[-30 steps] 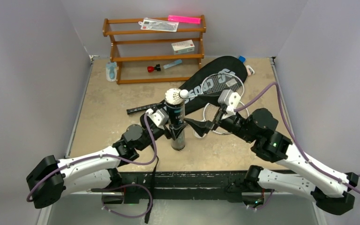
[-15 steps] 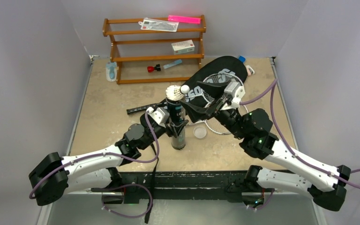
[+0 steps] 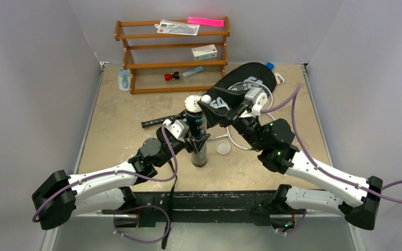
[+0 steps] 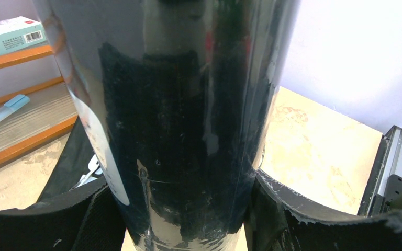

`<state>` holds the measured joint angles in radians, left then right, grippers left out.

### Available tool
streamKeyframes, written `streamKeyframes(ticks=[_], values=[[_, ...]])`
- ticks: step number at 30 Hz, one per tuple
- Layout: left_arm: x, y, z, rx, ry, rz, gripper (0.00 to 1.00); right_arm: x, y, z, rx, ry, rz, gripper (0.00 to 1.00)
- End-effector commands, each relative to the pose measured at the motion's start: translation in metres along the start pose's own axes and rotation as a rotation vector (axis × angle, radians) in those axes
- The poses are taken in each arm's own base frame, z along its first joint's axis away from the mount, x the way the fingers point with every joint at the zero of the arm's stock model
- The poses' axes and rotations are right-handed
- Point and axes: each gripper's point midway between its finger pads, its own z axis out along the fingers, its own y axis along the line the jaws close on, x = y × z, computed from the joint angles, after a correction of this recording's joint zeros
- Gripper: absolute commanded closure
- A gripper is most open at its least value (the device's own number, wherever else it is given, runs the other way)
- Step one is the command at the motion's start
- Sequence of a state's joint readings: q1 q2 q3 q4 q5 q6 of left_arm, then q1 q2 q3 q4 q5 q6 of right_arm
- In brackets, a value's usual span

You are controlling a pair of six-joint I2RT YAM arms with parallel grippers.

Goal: Pack up the badminton gear
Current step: Adjust the shuttlecock in the shuttle tube.

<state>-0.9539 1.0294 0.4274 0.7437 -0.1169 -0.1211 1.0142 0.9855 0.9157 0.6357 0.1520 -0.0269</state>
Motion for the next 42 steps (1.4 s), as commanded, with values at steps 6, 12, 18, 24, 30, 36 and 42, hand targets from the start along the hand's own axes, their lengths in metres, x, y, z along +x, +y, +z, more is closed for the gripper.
streamKeyframes(ticks=[6, 12, 18, 24, 30, 36, 42], values=[[-0.006, 0.000, -0.002, -0.001, -0.028, -0.021, 0.45, -0.021, -0.005, 0.006, 0.033, -0.090, 0.001, 0.36], [-0.006, 0.000, -0.002, 0.001, -0.029, -0.020, 0.45, -0.014, -0.002, 0.008, 0.018, -0.073, 0.006, 0.41], [-0.005, -0.001, -0.002, 0.004, -0.024, -0.018, 0.45, -0.011, 0.000, 0.010, 0.007, -0.052, 0.002, 0.52], [-0.004, 0.000, -0.001, 0.004, -0.021, -0.013, 0.45, -0.006, 0.003, 0.011, -0.014, -0.020, -0.006, 0.63], [-0.003, 0.000, -0.001, 0.003, -0.013, -0.006, 0.45, -0.013, 0.004, 0.008, -0.020, -0.021, -0.014, 0.78], [0.000, 0.000, -0.001, 0.001, -0.002, 0.004, 0.45, -0.022, 0.008, 0.005, -0.049, 0.029, -0.020, 0.89], [0.001, 0.000, 0.001, 0.002, 0.008, 0.010, 0.45, -0.027, 0.010, -0.002, -0.070, 0.041, -0.021, 0.92]])
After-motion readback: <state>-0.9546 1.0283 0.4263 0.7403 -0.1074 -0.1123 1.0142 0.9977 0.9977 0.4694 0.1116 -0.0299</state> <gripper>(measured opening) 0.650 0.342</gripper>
